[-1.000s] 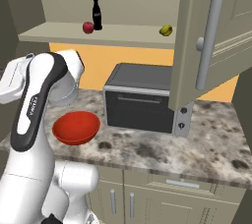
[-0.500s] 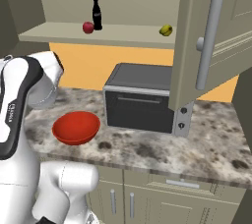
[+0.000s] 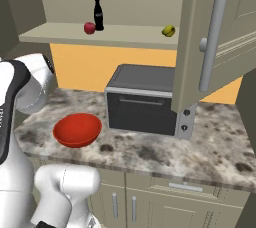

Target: Open the cabinet. Pick the apple and pear from the cabinet and place them into the bowl. Then close the cabinet.

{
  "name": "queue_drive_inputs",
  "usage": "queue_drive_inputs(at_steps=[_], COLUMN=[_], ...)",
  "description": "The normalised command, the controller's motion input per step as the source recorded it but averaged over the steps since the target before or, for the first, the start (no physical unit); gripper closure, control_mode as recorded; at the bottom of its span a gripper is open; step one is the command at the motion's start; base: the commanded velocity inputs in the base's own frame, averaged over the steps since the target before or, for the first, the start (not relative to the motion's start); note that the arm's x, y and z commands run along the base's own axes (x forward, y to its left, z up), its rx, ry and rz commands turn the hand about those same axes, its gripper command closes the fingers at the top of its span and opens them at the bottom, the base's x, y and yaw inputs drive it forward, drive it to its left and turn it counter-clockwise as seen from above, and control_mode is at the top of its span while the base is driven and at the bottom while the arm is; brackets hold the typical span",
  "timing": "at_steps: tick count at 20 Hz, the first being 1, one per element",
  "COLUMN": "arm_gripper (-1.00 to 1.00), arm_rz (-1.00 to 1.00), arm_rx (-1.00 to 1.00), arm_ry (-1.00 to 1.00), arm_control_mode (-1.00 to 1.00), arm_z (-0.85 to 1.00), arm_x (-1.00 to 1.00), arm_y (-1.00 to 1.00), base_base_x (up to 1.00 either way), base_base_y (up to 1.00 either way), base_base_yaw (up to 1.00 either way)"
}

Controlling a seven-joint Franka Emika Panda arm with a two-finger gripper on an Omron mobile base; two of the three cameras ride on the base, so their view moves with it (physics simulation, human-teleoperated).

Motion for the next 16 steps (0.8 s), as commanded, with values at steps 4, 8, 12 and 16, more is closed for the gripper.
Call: queue_drive_inputs(at_steps=[4,8,12,16], arm_gripper=[-1.00,-1.00,-1.00,-1.00], arm_rz=[0.00,0.00,0.00,0.02], arm_rx=[0.00,0.00,0.00,0.00], arm_ry=[-0.05,-0.01,-0.01,-0.01], arm_control_mode=[-1.00,-1.00,-1.00,-1.00], arm_z=[0.00,0.00,0.00,0.00], arm_x=[-0.08,-0.04,-0.09,-0.18], arm_y=[0.24,0.23,0.09,-0.08], base_base_x=[0.00,0.00,0.00,0.00], base_base_y=[0.00,0.00,0.00,0.00], base_base_yaw=[0.00,0.00,0.00,0.00])
